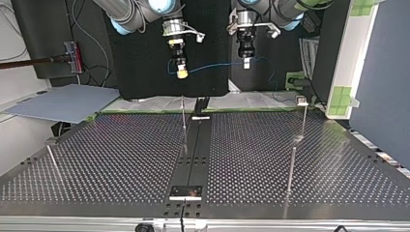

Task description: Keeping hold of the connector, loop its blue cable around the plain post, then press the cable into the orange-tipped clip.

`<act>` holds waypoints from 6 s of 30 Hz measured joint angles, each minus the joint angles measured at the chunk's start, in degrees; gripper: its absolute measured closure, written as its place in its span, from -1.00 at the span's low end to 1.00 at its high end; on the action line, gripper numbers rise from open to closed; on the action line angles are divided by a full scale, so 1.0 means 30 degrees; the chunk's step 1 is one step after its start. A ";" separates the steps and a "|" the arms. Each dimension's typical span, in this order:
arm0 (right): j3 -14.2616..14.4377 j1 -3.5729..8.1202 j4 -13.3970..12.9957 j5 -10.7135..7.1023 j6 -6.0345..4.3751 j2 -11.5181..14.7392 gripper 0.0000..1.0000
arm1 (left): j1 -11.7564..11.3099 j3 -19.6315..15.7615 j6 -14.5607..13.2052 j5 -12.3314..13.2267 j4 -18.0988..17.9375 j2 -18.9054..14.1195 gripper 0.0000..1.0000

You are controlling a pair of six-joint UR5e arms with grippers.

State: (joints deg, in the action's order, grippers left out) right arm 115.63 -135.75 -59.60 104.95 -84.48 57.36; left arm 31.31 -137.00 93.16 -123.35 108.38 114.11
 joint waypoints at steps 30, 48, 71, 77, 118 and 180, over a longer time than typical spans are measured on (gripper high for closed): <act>0.0050 -0.0051 0.0806 -0.0270 0.0286 -0.0798 1.00 | -0.0450 -0.0197 -0.0029 0.0142 0.0480 0.0990 1.00; 0.0056 -0.0057 0.1260 -0.0294 0.0322 -0.2192 1.00 | -0.0469 -0.0205 -0.0030 0.0148 0.0499 0.1172 1.00; 0.0057 -0.0057 0.1259 -0.0294 0.0323 -0.2198 1.00 | -0.0467 -0.0207 -0.0027 0.0145 0.0497 0.1175 1.00; 0.0237 0.0216 0.1791 0.0239 -0.0091 -0.2074 1.00 | 0.0166 -0.0281 0.0400 -0.0482 0.0825 0.0994 1.00; -0.5338 0.0772 0.8621 -0.4397 -0.3074 0.4974 1.00 | 0.0845 0.4559 0.0568 -0.5476 0.8092 -0.6261 1.00; -1.0680 0.1955 0.9763 -0.5946 -0.4433 0.5168 1.00 | -0.8174 1.4209 0.0864 0.1208 1.7552 -0.8544 1.00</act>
State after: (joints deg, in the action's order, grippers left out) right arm 83.59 -129.89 -30.31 87.12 -97.78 72.86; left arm 6.79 -94.37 95.75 -119.73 161.04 88.48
